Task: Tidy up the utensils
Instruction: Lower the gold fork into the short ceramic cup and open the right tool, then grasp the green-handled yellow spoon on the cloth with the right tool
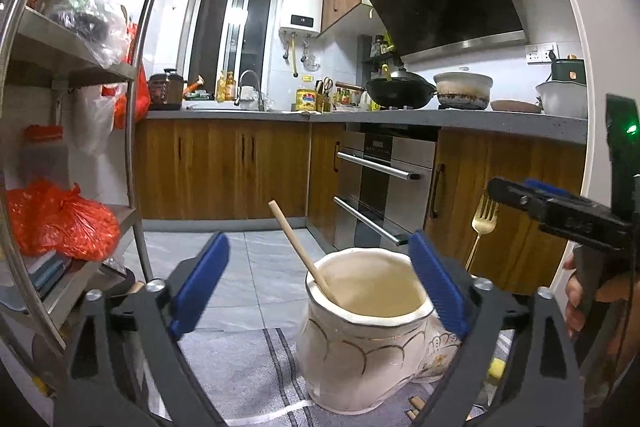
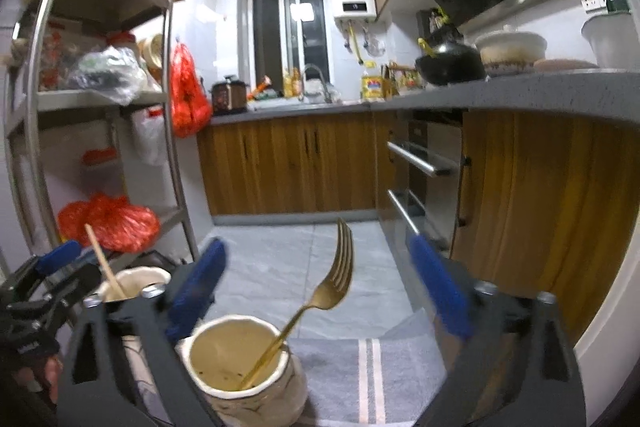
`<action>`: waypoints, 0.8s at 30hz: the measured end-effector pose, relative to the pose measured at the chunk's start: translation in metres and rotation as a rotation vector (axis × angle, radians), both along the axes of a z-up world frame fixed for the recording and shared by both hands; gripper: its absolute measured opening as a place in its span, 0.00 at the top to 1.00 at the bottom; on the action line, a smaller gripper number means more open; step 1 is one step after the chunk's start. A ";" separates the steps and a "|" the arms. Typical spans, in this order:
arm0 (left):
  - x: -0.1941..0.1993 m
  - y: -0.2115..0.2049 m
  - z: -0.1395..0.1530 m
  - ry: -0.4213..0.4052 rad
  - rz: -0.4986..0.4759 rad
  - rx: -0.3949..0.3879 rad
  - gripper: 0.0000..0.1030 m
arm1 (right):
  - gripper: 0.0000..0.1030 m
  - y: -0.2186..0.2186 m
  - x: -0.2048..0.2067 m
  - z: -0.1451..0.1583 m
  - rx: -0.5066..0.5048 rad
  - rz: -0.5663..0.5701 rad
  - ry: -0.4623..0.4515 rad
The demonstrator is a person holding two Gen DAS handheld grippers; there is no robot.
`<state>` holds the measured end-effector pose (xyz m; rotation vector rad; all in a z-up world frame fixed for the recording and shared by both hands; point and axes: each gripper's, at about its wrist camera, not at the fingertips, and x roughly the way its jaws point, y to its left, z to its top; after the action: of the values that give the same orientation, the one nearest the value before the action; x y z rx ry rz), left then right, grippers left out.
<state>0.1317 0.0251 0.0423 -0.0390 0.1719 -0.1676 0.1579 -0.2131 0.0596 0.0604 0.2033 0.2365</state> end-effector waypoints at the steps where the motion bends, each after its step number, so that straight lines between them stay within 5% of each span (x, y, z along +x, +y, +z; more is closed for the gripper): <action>1: -0.002 -0.001 0.001 0.001 0.002 0.002 0.06 | 0.05 0.000 -0.002 0.002 0.001 0.000 -0.008; 12: -0.046 -0.005 0.011 0.017 0.028 0.012 0.06 | 0.05 -0.007 -0.040 0.015 0.043 0.028 -0.040; 24: -0.086 -0.016 0.002 0.050 0.003 0.024 0.05 | 0.05 -0.018 -0.081 -0.015 -0.061 0.023 0.027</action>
<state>0.0455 0.0091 0.0443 -0.0194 0.2239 -0.1613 0.0773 -0.2313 0.0448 0.0012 0.2379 0.2528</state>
